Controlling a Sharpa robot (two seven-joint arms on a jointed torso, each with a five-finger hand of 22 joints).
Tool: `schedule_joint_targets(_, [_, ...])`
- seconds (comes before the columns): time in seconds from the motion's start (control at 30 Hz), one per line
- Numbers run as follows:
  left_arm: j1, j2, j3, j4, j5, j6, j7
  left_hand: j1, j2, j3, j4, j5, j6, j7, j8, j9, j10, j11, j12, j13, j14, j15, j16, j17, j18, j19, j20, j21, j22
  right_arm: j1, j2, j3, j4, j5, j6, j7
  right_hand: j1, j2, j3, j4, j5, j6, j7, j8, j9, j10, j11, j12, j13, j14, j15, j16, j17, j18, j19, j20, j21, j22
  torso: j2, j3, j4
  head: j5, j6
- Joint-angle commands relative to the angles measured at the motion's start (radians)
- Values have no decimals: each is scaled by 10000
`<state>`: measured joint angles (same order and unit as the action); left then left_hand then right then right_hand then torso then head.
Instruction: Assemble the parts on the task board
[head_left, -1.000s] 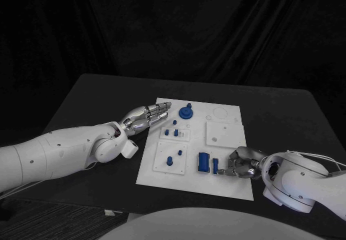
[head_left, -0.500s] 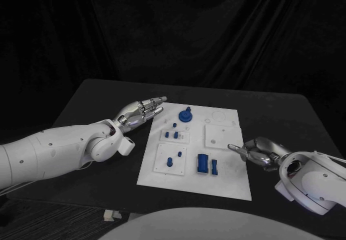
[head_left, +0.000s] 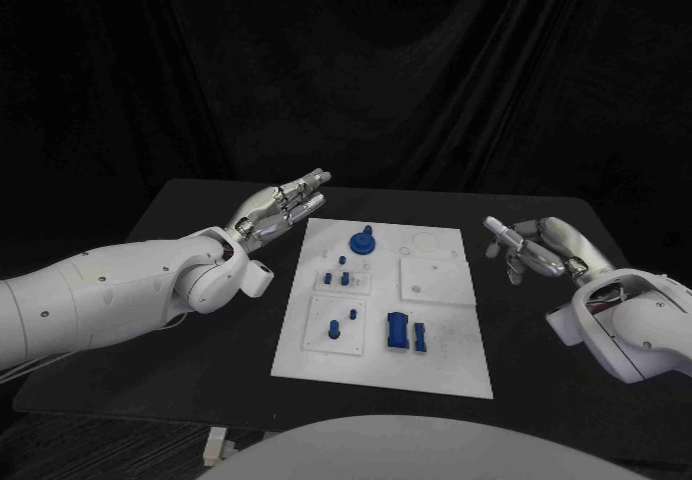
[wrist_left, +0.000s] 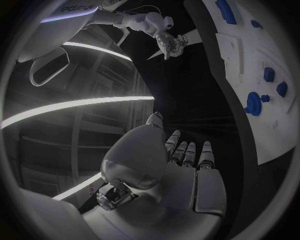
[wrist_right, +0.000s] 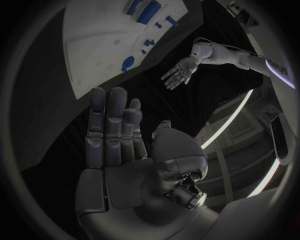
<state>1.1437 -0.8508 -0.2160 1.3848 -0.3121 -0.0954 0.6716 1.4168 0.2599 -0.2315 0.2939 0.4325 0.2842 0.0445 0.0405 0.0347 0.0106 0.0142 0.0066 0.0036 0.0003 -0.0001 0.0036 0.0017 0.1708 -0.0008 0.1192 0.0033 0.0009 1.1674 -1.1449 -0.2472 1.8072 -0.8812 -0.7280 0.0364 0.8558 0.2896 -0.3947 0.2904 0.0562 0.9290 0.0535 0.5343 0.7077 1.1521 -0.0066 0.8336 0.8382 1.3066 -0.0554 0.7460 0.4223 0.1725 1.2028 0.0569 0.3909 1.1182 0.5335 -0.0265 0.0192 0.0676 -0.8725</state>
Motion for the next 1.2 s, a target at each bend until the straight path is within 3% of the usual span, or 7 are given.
schedule_joint_targets(0.03, [-23, 137, 7, -97, 11, -174, 1031, -95, 17, -52, -5, -69, -111, 2, -65, -12, -43, -44, -49, -18, -3, -4, -36, -17, 84, 8, -65, -33, -9, -185, 76, -6, -208, 2103, -963, 2688, 111, 3, -93, 9, -13, -277, 331, -478, -572, -685, 391, -1447, -1172, -529, 376, -1695, -564, 51, -394, 337, -1224, -940, -175, 56, -55, -97, -1])
schedule_joint_targets(0.17, [-55, 196, 7, -126, 11, -149, 1023, -93, 29, -53, -7, -58, -118, -5, -67, -12, -49, -51, -50, -20, -3, 8, -36, -17, 82, 8, -53, -33, -9, -332, 213, -6, -416, 2934, -832, 3555, 545, -41, -178, -11, 48, -1184, 1276, -1265, -1794, -2752, 1441, -3958, -3264, -2464, 1520, -4568, -1744, -140, -1855, 1301, -3302, -2796, -233, 68, -121, -147, -1])
schedule_joint_targets(0.4, [-151, 345, 6, -251, 11, -11, 970, -70, 69, -46, -11, 2, -174, -11, -75, -17, -63, -52, -54, -23, -3, 41, -36, -17, 79, 8, 1, -33, -9, -575, 316, -7, -662, 3908, -235, 4396, 985, 1, -247, 11, 147, -2493, 1333, -2065, -3626, -5138, 2249, -5216, -5798, -5229, 2556, -6302, -3255, -265, -4835, 2195, -3287, -5687, -468, 15, -254, -126, -1])
schedule_joint_targets(0.43, [-133, 325, -9, -247, 0, -65, 22, -4255, -775, 695, -882, -1310, -935, -445, -405, -347, -106, -142, -66, -36, -3, 1, -36, -17, -513, 8, -357, -33, -9, -530, 311, -12, -632, 2916, -441, 3373, -1933, -883, 1049, -858, -562, -4450, 765, -3008, -4515, -6867, 1595, -6161, -6422, -7377, 1924, -6610, -3445, -640, -6767, 1304, -3909, -7090, -328, 46, -184, -120, 0])
schedule_joint_targets(0.57, [-152, 334, 43, -197, 74, -224, -15, -5253, -903, 835, -1072, -1587, -1149, -445, -405, -347, -106, -142, -66, -36, -3, 1, -36, -17, -513, 8, -385, -33, -9, -547, 401, 55, -679, 3075, -440, 3413, -5008, -1750, 2443, -1858, -562, -6845, -535, -4160, -5816, -9218, 849, -7210, -7427, -10229, 1268, -7460, -4223, -1725, -9478, 426, -3909, -9194, -315, 52, -184, -136, 80])
schedule_joint_targets(0.67, [-200, 357, 173, -71, 262, -626, -107, -6362, -1113, 1041, -1285, -1927, -1360, -445, -405, -347, -106, -142, -66, -36, -3, 1, -36, -17, -642, 8, -471, -33, -9, -591, 628, 224, -797, 3477, -439, 3512, -6613, -2896, 3130, -2904, -562, -7954, -535, -5343, -7077, -10261, 66, -8336, -8382, -11515, 554, -7460, -4223, -1725, -10637, -569, -3909, -10095, -283, 69, -185, -177, 280])
schedule_joint_targets(1.2, [-736, 612, 1617, 1327, 2340, -5075, -1131, -10101, -1820, 2315, -2084, -3079, -2031, -445, -405, -347, -106, -142, -66, -36, -3, 1, -36, -17, -1708, 8, -1192, -33, -9, -1055, 3032, 2012, -2050, 7722, -424, 4566, -8558, -2896, 3947, -2904, -562, -9290, -535, -5343, -7077, -11521, 66, -8336, -8382, -13066, 554, -7460, -4223, -1725, -12028, -569, -3909, -11182, 42, 232, -191, -593, 2318])
